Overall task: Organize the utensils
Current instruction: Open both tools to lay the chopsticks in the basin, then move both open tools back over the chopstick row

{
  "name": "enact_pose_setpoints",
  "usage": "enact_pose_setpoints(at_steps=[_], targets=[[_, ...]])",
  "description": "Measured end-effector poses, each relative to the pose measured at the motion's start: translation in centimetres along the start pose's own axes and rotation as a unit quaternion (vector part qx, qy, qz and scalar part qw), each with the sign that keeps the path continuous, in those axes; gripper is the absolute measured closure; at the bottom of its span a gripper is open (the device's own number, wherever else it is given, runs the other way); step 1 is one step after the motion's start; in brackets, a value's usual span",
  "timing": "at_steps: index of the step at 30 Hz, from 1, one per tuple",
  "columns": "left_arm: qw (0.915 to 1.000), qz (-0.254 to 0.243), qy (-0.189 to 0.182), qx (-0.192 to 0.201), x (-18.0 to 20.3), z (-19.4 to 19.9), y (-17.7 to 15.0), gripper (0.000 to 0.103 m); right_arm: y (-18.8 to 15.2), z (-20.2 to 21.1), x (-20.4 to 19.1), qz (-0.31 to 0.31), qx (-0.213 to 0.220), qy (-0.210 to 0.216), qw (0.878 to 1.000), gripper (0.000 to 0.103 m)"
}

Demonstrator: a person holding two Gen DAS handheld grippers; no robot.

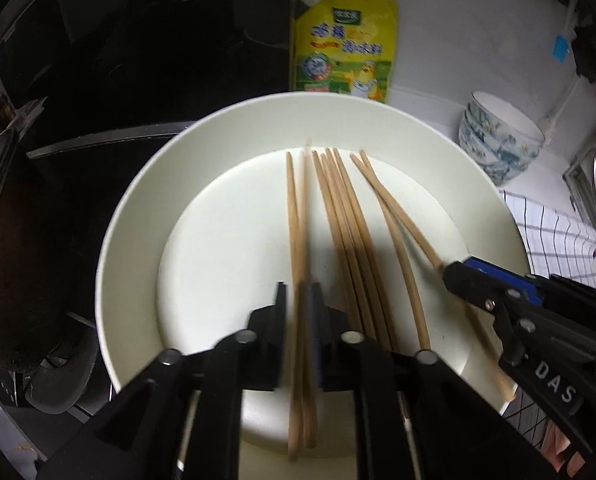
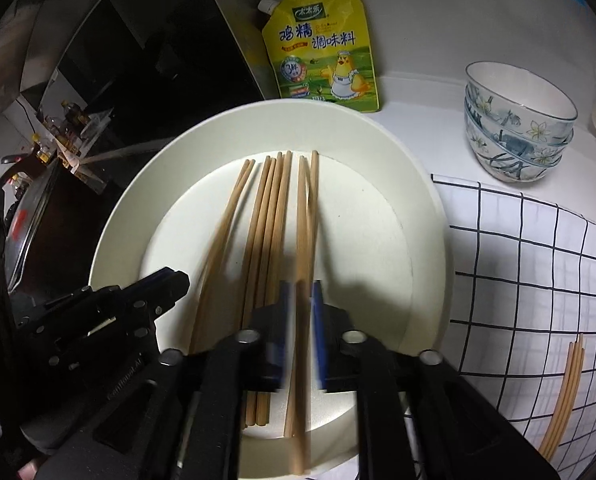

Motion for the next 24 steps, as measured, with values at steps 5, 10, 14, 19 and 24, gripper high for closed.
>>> enact_pose_setpoints(at_steps=[5, 10, 14, 19, 24], targets=[[0.9997, 0.014, 0.009, 0.016, -1.0, 1.1, 0.2, 0.053, -0.4, 1.2, -0.1, 0.004, 0.011, -0.001, 1.0, 0.083], [0.9994, 0.023, 0.018, 0.019, -1.6, 1.8, 0.2, 0.03, -0.7, 2.2, 0.1, -0.001, 0.017, -0.001, 1.0, 0.08], [0.9991, 0.03, 0.02, 0.024, -2.0, 2.5, -0.1, 0.029, -1.1, 3.0, 0.2, 0.0, 0.025, -0.001, 1.0, 0.076], [0.9985, 0.035, 0.023, 0.034, -2.2, 3.8, -0.5, 0.024, -1.6, 4.2, -0.1, 0.004, 0.034, 0.002, 0.999, 0.075], [0.9982, 0.036, 0.023, 0.042, -2.0, 5.0, -0.9, 0.024, -2.2, 5.8, -0.4, 0.011, 0.047, 0.004, 0.999, 0.067]])
Point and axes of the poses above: each gripper's, at about its wrist camera, not at the fingertips, and z roughly against the way its jaws point, x to its right, y to its top, the point moved 1 cm from there along -z, roughly the way its jaws point, and after that the axes turned 6 degrees about -z, right-handed, at the moved point
